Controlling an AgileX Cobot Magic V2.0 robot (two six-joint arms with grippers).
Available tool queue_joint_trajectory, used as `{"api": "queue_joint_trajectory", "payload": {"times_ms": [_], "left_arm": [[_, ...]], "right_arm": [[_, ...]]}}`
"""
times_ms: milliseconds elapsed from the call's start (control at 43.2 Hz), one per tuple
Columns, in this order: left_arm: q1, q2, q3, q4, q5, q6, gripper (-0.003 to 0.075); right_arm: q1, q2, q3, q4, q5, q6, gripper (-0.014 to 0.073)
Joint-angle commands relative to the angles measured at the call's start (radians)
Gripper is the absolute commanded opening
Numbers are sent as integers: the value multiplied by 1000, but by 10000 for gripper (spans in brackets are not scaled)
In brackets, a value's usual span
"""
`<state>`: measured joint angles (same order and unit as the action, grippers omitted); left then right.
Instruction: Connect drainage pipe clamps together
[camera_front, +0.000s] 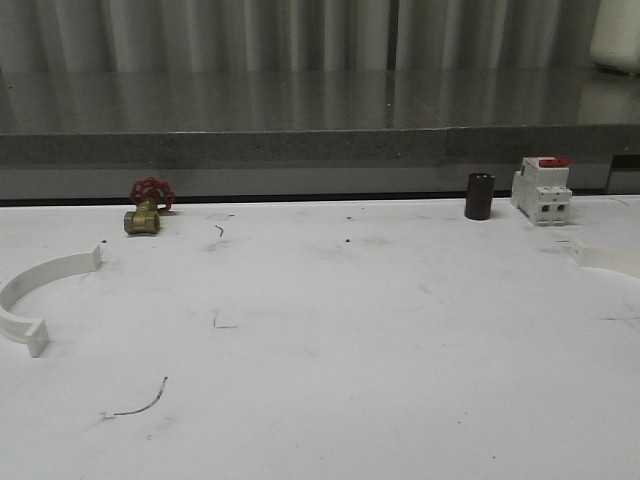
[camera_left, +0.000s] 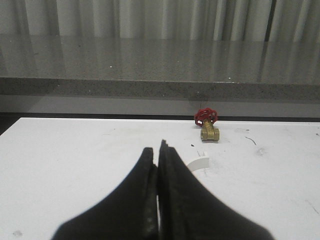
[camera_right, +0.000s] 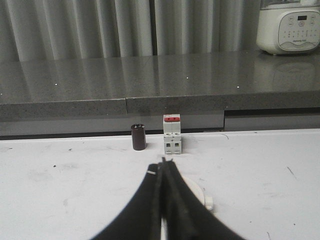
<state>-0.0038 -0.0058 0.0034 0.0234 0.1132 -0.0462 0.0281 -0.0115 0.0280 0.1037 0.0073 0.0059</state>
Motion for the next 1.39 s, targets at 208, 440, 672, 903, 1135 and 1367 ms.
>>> {"api": "queue_joint_trajectory", "payload": {"times_ms": [208, 440, 672, 903, 1135, 1367], "left_arm": [[0, -10, 23, -10, -87, -4, -20], [0, -10, 23, -10, -87, -4, -20], [0, -10, 23, -8, -91, -4, -20], [0, -10, 20, -15, -238, -4, -20], [0, -5, -162, 37, -168, -4, -20], [0, 96, -448, 37, -9, -4, -20]], "right_arm": [[-8, -15, -5, -2, -87, -6, -67], [-8, -15, -5, -2, -87, -6, -67], [-8, -15, -5, -2, -87, -6, -67], [-8, -15, -18, -2, -124, -6, -67], [-8, -8, -220, -3, -25, -6, -67], [-8, 138, -458, -3, 143, -6, -67]]}}
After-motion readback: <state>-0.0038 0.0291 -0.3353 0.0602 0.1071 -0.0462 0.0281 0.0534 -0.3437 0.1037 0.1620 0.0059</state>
